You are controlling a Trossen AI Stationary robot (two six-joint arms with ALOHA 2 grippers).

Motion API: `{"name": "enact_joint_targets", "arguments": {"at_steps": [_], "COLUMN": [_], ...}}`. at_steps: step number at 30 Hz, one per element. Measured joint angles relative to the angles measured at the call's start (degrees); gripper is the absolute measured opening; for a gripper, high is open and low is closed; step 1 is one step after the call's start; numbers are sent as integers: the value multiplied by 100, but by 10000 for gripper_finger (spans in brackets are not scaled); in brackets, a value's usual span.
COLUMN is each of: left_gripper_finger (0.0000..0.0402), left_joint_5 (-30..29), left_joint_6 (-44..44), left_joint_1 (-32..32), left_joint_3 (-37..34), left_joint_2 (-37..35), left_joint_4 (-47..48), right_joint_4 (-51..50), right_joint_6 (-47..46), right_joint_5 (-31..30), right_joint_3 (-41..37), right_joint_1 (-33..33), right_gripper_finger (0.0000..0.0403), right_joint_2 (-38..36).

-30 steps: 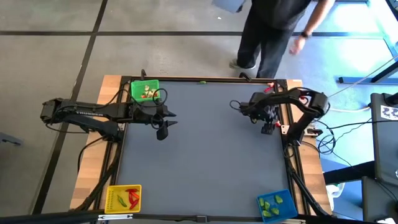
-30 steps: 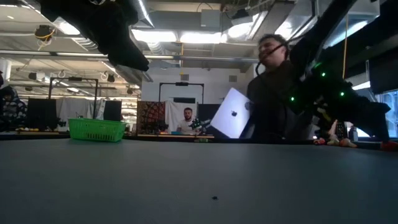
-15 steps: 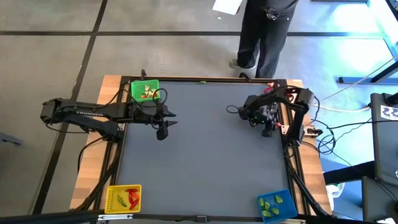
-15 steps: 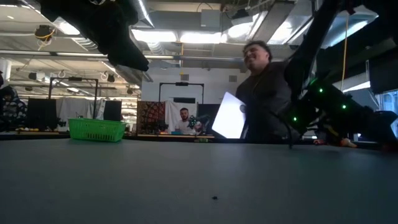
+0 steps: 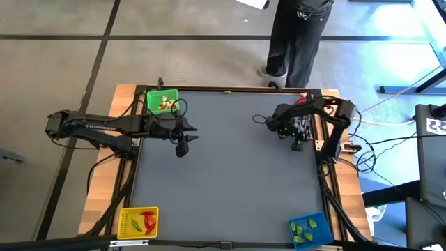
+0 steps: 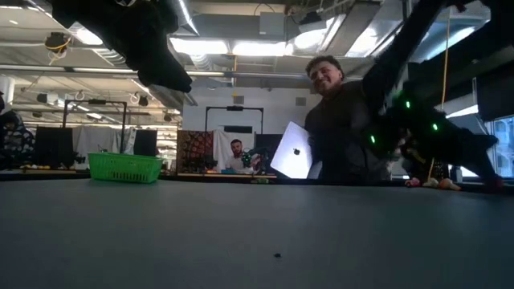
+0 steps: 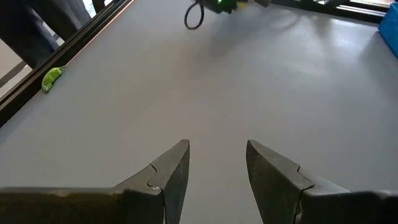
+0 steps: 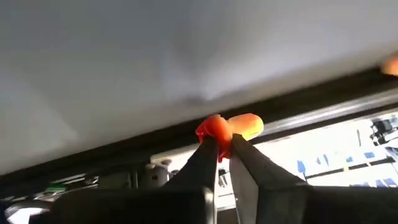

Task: Sort produce into baskets
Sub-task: Put the red mushroom into the green bin

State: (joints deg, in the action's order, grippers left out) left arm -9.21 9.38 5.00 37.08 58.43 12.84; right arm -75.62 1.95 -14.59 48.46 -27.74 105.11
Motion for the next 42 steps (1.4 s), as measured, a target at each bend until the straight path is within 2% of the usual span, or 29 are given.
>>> {"name": "enact_joint_targets", "arguments": {"at_steps": [3,7,11,15,18,23,26,32,40,42], "left_gripper_finger": [155,155,155,156,177,233,248,243,219,213], "left_joint_5": [0,1,2,3,50,59,59,70,74,51], "left_joint_6": [201,274,282,290,297,519,417,363,-74,-273], "left_joint_1": [-5,2,2,-35,-35,-21,-79,-345,-637,-647], "left_joint_3": [0,0,0,0,1,0,2,2,4,5], "left_joint_2": [1,1,1,6,32,169,195,248,744,883], "left_joint_4": [-20,-20,-16,-16,-22,-250,-316,-735,-2042,-2303], "right_joint_4": [-180,-54,716,1878,2747,4347,5214,6555,7615,7917], "right_joint_6": [-194,-681,-1342,-1852,-2030,-2082,-2033,-1671,-1181,-925], "right_joint_5": [61,496,961,1071,1067,939,866,945,1030,1226], "right_joint_3": [229,584,774,779,779,779,779,779,775,779], "right_joint_1": [161,571,1180,1834,2261,2740,2914,3044,3035,3035], "right_gripper_finger": [15,6,12,6,6,10,11,11,12,12], "right_joint_2": [-491,-1225,-1897,-2295,-2351,-2351,-2351,-2351,-2226,-2162]}}
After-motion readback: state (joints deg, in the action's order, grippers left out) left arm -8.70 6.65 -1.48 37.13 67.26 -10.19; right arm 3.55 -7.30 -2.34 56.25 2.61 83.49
